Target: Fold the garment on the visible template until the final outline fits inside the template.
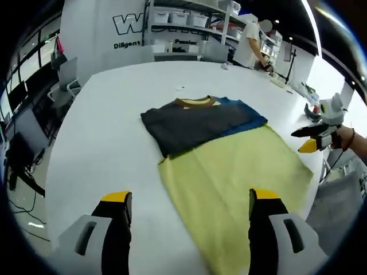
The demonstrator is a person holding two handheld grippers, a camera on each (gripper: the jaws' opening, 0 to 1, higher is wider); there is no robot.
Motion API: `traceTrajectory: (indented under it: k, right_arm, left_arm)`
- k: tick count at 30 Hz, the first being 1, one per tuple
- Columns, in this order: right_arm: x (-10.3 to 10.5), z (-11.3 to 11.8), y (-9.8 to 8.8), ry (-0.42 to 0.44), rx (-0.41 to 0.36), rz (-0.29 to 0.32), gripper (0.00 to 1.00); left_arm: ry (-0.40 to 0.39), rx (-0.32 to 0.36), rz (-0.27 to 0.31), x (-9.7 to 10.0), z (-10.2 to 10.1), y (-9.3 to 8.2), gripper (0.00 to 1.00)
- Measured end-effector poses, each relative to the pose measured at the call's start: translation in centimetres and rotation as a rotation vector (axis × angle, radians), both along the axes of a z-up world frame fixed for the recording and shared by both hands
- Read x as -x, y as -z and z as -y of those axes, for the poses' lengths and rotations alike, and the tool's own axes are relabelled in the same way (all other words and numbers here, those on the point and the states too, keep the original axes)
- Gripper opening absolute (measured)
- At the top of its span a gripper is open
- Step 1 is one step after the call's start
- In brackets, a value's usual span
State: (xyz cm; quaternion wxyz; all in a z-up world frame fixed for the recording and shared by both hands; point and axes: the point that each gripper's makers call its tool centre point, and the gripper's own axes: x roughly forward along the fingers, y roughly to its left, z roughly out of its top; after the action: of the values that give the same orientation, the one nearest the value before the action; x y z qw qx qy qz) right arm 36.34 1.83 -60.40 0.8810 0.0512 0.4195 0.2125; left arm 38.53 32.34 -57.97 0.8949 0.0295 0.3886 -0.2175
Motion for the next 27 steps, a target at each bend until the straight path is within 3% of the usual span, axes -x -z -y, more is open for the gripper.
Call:
traceTrajectory:
  k: [4, 9, 17, 21, 23, 27]
  right_arm:
    - [1.2, 0.0, 0.3, -0.009, 0.000, -0.017, 0.85]
    - [2.8, 0.1, 0.8, -0.027, 0.013, -0.053, 0.83]
    - [5.5, 0.4, 1.7, -0.063, 0.055, -0.090, 0.77]
    - [6.9, 0.8, 2.1, -0.091, 0.086, -0.108, 0.76]
    - [7.5, 0.7, 2.3, -0.109, 0.090, -0.120, 0.70]
    - [8.3, 1.4, 2.8, -0.092, 0.097, -0.141, 0.67]
  left_arm:
    - [-0.011, 0.020, -0.027, 1.8, 0.0, 0.5, 0.82]
    - [0.019, -0.021, -0.063, 4.2, -0.1, 1.3, 0.80]
    - [-0.020, -0.006, -0.127, 7.6, -0.5, 2.5, 0.70]
    - [-0.011, -0.005, -0.159, 9.1, -0.6, 3.2, 0.69]
    - [-0.010, -0.004, -0.158, 9.4, -0.6, 3.3, 0.67]
    - [-0.011, -0.016, -0.183, 10.5, -0.5, 4.1, 0.66]
